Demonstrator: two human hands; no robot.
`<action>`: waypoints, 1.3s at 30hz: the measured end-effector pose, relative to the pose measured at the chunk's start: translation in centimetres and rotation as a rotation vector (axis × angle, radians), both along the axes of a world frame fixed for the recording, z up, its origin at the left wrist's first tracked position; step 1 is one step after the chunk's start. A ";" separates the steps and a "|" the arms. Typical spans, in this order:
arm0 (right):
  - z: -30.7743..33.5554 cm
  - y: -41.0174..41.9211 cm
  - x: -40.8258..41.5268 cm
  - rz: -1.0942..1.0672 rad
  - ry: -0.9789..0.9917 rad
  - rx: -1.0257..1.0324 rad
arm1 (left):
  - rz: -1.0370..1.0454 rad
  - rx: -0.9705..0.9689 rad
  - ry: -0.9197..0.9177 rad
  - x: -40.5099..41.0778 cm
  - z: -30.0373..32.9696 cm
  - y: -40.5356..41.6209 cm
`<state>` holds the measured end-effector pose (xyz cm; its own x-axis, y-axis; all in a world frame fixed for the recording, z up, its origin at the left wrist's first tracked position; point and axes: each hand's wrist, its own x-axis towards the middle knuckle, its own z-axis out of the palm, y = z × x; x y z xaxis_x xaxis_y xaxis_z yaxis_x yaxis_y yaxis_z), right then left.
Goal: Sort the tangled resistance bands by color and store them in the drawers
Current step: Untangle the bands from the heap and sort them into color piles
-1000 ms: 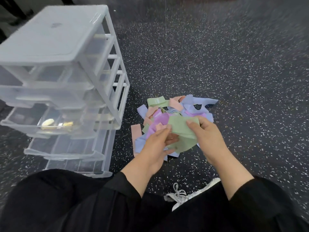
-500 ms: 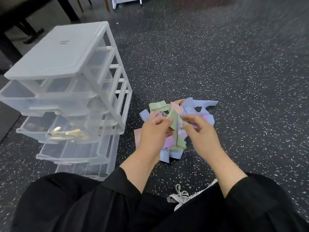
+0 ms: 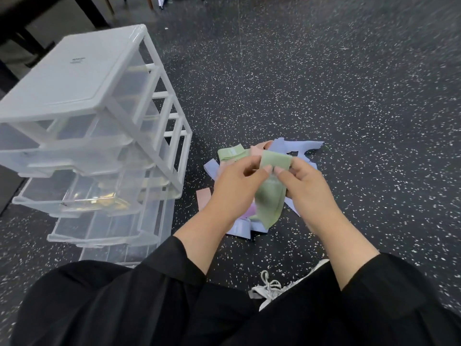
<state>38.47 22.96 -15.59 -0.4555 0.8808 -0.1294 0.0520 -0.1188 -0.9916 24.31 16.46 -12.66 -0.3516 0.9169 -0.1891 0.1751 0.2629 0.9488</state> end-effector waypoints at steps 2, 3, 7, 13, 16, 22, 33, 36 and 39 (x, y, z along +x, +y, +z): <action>0.4 0.2 0.1 -0.046 0.021 0.015 | 0.036 0.017 -0.010 0.0 0.1 0.6; 0.4 0.3 0.1 -0.085 0.028 0.009 | 0.075 0.016 -0.027 -0.1 0.0 0.9; -1.0 1.6 0.5 -0.222 -0.091 -0.009 | 0.224 -0.042 -0.062 -1.6 -2.5 1.5; -2.8 3.1 0.7 -0.221 -0.376 0.042 | -0.045 -0.352 0.418 -3.0 -11.1 0.0; -3.3 3.3 0.6 -0.186 -0.433 0.039 | -0.271 -0.344 0.670 -2.5 -13.9 -0.5; -4.2 3.5 0.2 -0.142 -0.484 0.023 | -0.456 -0.252 1.158 -1.5 -17.4 0.5; -4.9 4.4 -0.4 -0.158 -0.469 -0.042 | -0.446 -0.212 1.269 -1.4 -19.1 2.1; -4.9 4.5 -0.3 -0.180 -0.464 -0.029 | -0.313 -0.166 1.128 -1.8 -18.3 2.7; -4.6 4.4 -0.3 -0.201 -0.452 -0.031 | -0.143 -0.056 0.891 -2.5 -16.0 3.2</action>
<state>38.13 27.37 -20.20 -0.1695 0.9380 -0.3024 0.4488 -0.1997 -0.8710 21.81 19.65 -28.65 -0.2721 0.9608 0.0532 0.8734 0.2234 0.4328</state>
